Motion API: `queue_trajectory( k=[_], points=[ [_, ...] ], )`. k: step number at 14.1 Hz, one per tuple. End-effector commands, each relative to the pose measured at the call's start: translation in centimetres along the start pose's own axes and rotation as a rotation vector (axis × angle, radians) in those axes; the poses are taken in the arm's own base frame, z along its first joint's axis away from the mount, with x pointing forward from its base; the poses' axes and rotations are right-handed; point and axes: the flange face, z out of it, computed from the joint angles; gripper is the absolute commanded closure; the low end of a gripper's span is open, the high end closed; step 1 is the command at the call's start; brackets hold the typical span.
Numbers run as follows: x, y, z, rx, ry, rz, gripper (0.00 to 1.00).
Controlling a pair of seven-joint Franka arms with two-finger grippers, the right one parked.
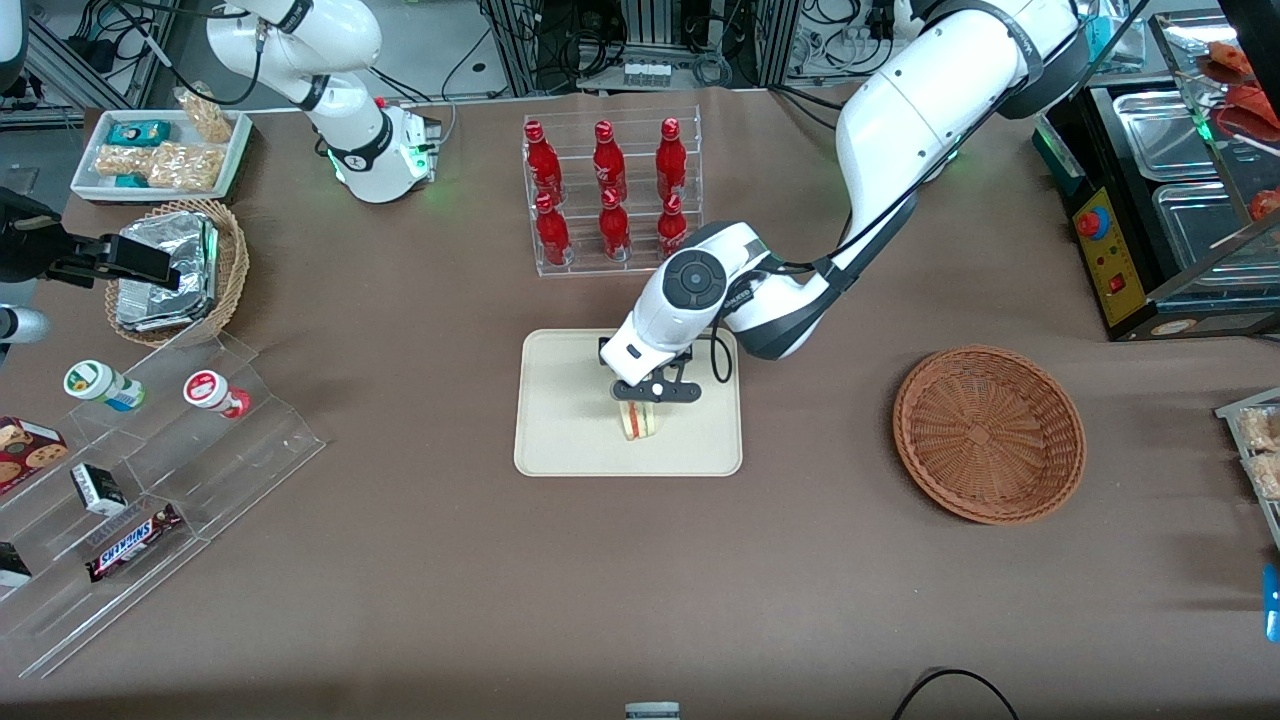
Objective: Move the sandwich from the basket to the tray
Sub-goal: 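Lower the sandwich onto the tray and open the left gripper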
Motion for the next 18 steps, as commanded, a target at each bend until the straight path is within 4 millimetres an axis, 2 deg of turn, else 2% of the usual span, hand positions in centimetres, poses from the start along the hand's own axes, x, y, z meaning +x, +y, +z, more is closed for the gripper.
queue_trajectory(
  k=[1, 7, 10, 16, 18],
  points=[
    [-0.7, 1.4, 0.4, -0.006, 0.010, -0.038, 0.00],
    [-0.7, 1.7, -0.2, -0.012, 0.018, -0.048, 0.00],
    [-0.2, 1.0, -0.9, 0.009, 0.023, -0.056, 0.00],
    [2.1, -3.4, -8.8, 0.165, 0.032, -0.123, 0.00],
    [2.8, -5.6, -12.2, 0.225, 0.028, -0.160, 0.00]
  ],
)
